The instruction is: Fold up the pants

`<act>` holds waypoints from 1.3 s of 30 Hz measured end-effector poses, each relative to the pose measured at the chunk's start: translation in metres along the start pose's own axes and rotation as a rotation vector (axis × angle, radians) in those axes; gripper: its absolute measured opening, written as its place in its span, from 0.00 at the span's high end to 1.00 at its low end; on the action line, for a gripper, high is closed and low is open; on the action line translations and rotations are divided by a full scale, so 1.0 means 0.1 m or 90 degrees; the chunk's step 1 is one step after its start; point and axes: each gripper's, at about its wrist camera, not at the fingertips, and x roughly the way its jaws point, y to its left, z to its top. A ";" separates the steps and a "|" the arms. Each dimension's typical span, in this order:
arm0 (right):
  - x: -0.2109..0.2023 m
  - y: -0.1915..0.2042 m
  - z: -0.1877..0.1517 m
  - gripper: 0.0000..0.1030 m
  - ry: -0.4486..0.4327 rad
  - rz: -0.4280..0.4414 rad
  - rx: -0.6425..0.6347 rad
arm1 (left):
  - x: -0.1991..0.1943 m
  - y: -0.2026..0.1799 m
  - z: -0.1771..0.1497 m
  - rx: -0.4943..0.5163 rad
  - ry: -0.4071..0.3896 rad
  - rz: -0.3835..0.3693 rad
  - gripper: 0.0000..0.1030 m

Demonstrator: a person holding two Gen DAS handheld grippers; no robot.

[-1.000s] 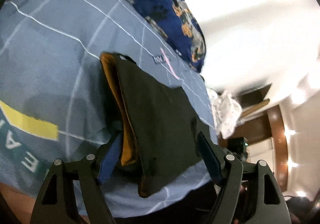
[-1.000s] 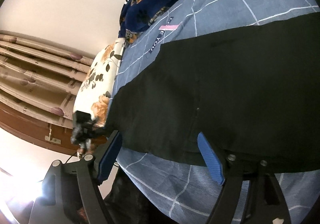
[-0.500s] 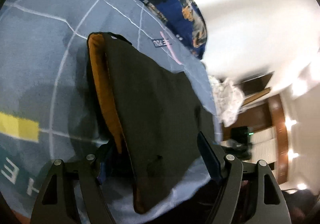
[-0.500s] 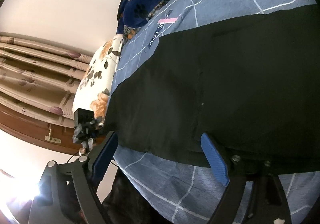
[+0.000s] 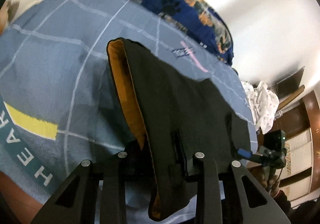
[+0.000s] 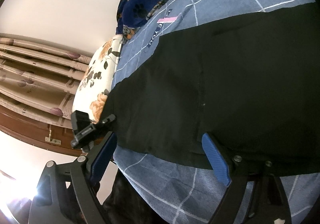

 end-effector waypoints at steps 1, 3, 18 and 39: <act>0.01 -0.01 0.01 0.17 -0.001 0.001 0.002 | 0.05 -0.13 0.02 0.005 -0.006 -0.002 0.71; 0.02 -0.02 0.02 0.17 -0.003 0.005 0.007 | 0.05 -0.34 0.08 0.015 -0.021 -0.004 0.71; -0.03 -0.03 0.09 0.17 -0.026 0.045 0.032 | 0.17 -1.47 0.16 0.144 -0.072 0.046 0.71; -0.16 -0.20 0.19 0.16 -0.064 0.104 0.090 | 0.60 -2.15 0.23 0.191 -0.079 0.036 0.71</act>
